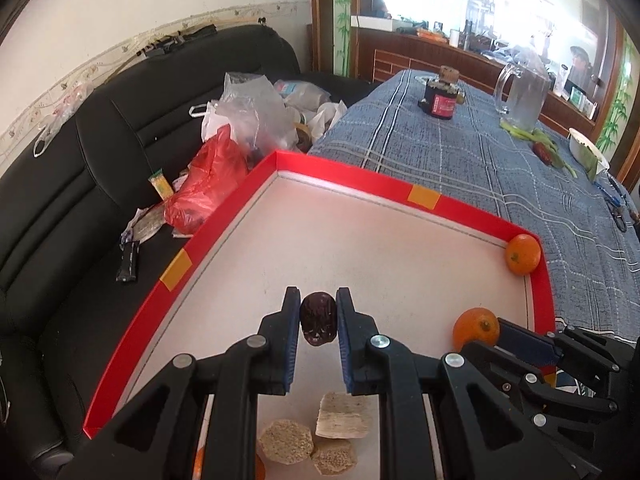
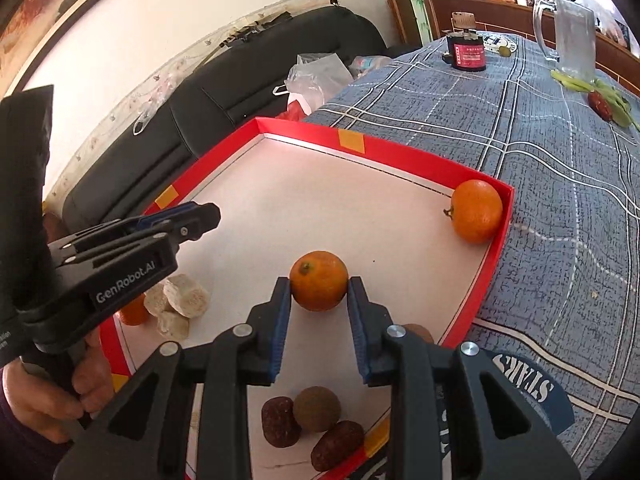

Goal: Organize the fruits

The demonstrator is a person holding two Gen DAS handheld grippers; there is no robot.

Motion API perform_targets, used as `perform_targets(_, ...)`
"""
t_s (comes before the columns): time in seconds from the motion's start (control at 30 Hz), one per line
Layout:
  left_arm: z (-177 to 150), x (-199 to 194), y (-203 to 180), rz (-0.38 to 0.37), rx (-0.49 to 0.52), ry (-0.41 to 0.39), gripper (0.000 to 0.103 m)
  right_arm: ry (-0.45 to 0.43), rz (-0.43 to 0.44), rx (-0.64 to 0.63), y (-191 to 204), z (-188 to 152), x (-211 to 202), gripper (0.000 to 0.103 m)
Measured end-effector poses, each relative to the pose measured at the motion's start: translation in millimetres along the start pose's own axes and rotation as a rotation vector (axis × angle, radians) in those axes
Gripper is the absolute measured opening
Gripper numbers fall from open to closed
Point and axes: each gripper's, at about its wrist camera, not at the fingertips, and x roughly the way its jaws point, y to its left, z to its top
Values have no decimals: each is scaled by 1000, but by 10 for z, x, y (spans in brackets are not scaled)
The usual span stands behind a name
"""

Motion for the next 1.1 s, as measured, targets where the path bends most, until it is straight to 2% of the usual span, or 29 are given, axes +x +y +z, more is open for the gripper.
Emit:
perform_targets(0.07,-12,15,-4,-1,-2,13,19,5,-15,-20,24,-5,7,36)
perform_targets(0.13,-17,8,-10,2,1,17,26,9,-31,-44,60,-12,13,44)
perform_targets(0.2,-16,-6,-1,12,-11,19,44,16,-17,-56,90,-17,11,48)
perform_targets(0.33,-5,-98,22,35,-24,-4,52,-11,19,-17,35,8,-100,53)
perform_targets(0.43,0,-204,29,49,-34,-35,55,-87,45,8,-17,34,-287,54)
perform_targets(0.5,5,-278,25,53,-40,-56,61,-148,53,20,-49,43,-437,58)
perform_targets(0.6,17,-442,3,52,-57,-103,66,-241,37,35,-100,47,-635,66)
perform_targets(0.67,29,-576,-7,49,-70,-143,70,-307,14,46,-142,42,-774,67)
perform_targets(0.73,36,-741,-32,42,-72,-193,74,-380,-31,41,-151,27,-923,69)
perform_targets(0.77,36,-807,-51,45,-69,-213,80,-407,-51,36,-148,17,-982,70)
perform_targets(0.87,18,-1057,-133,75,-42,-298,83,-505,-127,3,-99,-5,-1176,81)
perform_targets(0.93,-7,-1199,-189,103,-17,-351,89,-580,-185,-34,-21,-54,-1302,89)
perform_targets(0.97,-19,-1261,-212,115,-5,-376,94,-606,-203,-48,6,-65,-1340,92)
perform_targets(1.0,-31,-1329,-236,127,7,-402,103,-631,-227,-60,31,-80,-1376,101)
perform_targets(1.1,-83,-1531,-289,160,42,-488,103,-685,-264,-63,52,-127,-1464,103)
